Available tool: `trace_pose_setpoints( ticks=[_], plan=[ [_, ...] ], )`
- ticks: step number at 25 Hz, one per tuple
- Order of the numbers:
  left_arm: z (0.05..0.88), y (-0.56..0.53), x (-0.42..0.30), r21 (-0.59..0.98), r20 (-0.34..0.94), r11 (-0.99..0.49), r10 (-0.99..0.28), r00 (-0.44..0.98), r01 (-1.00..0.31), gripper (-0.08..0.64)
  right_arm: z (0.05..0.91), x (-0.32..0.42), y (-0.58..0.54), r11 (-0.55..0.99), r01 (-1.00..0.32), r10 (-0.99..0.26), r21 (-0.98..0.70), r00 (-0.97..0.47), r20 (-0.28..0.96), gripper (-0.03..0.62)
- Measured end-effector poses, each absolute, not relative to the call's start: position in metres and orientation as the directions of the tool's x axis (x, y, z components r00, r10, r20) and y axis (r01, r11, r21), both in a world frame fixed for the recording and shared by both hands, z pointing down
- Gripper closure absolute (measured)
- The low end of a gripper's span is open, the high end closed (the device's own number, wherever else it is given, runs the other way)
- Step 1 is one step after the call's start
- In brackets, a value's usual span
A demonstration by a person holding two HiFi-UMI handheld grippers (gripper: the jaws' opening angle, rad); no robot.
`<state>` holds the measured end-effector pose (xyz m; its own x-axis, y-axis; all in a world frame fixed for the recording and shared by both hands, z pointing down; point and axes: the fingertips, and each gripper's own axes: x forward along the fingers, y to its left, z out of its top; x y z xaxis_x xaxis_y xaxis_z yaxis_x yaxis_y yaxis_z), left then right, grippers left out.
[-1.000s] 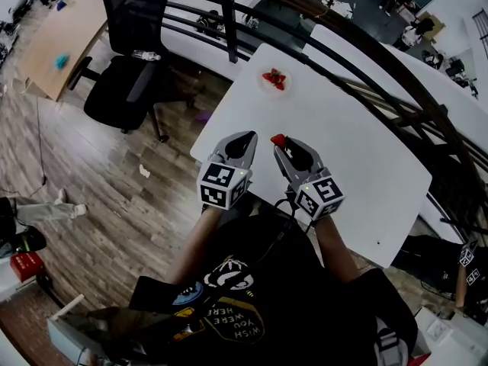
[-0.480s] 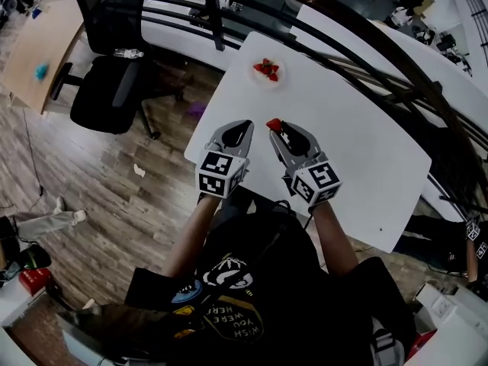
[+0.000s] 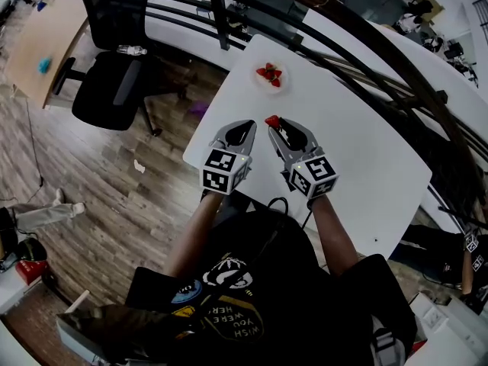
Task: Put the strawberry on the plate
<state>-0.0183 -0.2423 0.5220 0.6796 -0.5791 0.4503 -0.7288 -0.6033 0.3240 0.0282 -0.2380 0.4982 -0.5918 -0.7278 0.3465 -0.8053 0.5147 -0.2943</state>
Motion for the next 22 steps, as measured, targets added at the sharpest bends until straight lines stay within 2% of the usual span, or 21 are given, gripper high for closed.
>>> trace_pose_setpoints(
  ticks=[22],
  plan=[
    [0.576,-0.294,-0.027,0.399,0.508,-0.526,-0.555,0.659,-0.751,0.56,0.551,0.032,-0.297,0.505,-0.806,-0.69,-0.309,-0.592,0.416,0.474]
  ],
)
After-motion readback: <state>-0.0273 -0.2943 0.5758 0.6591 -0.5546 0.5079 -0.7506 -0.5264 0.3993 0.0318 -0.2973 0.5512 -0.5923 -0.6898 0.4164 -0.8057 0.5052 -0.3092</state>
